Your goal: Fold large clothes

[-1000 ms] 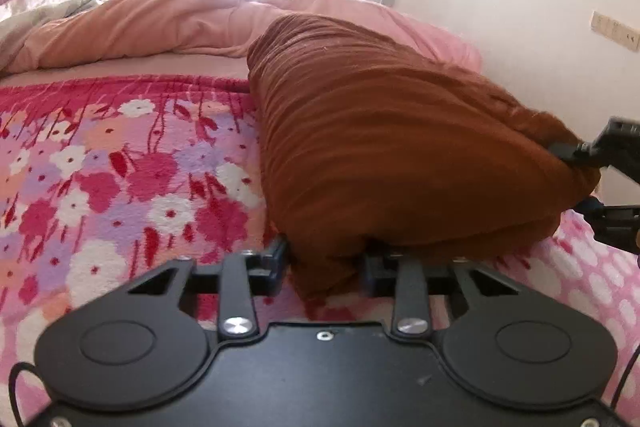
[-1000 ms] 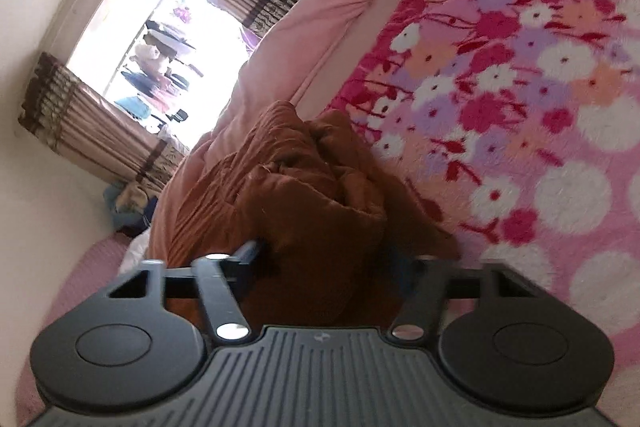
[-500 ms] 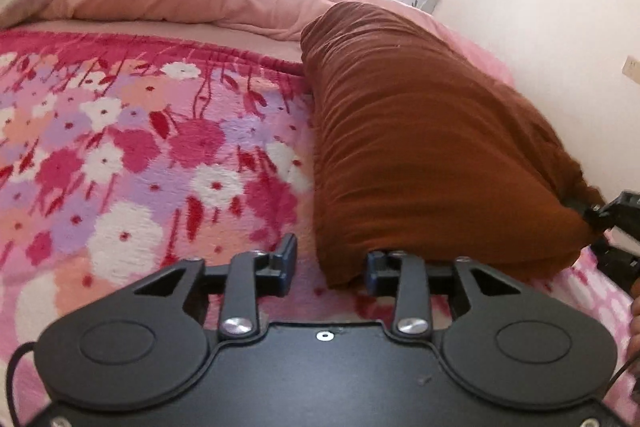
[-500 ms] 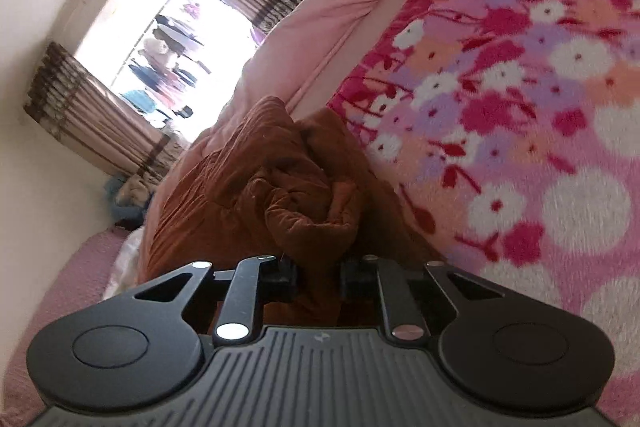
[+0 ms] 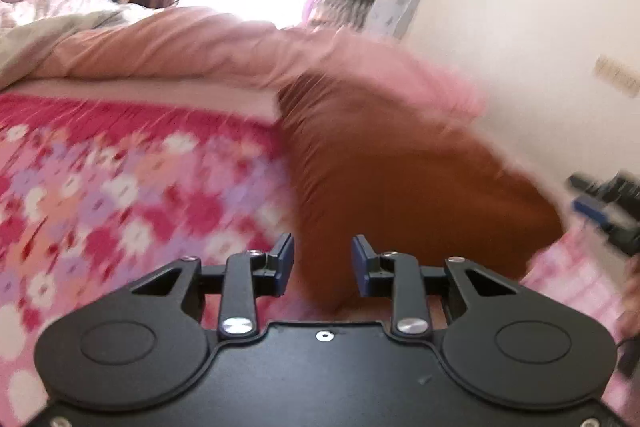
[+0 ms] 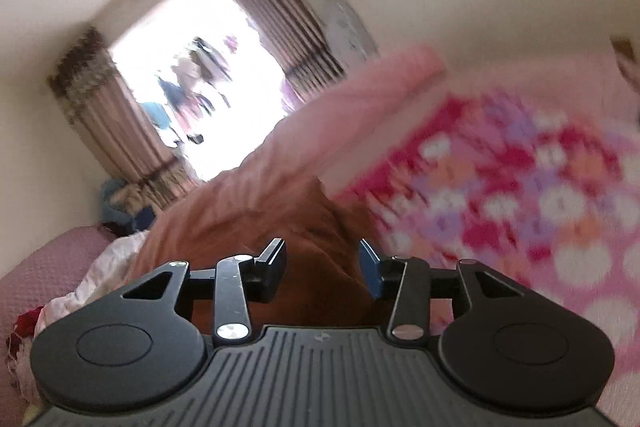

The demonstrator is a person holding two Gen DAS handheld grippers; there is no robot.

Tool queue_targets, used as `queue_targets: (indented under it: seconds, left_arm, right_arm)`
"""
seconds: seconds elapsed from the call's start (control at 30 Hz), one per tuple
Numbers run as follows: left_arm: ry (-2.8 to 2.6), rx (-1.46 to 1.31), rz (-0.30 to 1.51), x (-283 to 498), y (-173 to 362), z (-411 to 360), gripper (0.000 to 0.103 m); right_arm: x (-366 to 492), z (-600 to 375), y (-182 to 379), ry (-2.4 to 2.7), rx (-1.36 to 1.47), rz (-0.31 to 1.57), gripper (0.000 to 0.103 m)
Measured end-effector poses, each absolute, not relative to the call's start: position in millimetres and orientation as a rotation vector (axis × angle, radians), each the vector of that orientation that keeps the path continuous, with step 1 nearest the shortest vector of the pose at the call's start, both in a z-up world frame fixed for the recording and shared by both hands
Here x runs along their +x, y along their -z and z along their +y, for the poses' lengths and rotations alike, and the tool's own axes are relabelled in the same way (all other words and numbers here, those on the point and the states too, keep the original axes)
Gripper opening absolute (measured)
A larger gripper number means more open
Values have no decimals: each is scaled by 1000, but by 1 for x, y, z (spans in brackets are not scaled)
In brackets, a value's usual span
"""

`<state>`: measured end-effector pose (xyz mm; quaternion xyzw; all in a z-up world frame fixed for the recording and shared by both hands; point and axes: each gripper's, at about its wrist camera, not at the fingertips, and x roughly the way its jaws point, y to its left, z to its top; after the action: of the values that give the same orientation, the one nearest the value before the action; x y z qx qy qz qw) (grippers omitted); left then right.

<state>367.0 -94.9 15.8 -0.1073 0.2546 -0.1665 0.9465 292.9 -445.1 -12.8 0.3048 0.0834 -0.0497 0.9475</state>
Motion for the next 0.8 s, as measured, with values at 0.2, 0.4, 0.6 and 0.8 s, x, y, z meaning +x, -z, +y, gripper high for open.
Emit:
queue_targets:
  seconds: [0.2, 0.4, 0.6, 0.8]
  left_arm:
    - [455, -190, 477, 399, -32, -139, 35]
    - [451, -101, 545, 420, 9, -164, 36]
    - [476, -100, 550, 429, 25, -158, 38]
    - [520, -159, 557, 434, 3, -131, 56]
  right_arm:
    - [315, -416, -10, 42, 464, 206, 46]
    - [337, -411, 30, 128, 428, 328, 30]
    - [336, -410, 60, 130, 427, 356, 19]
    - [332, -417, 43, 75, 454, 376, 26]
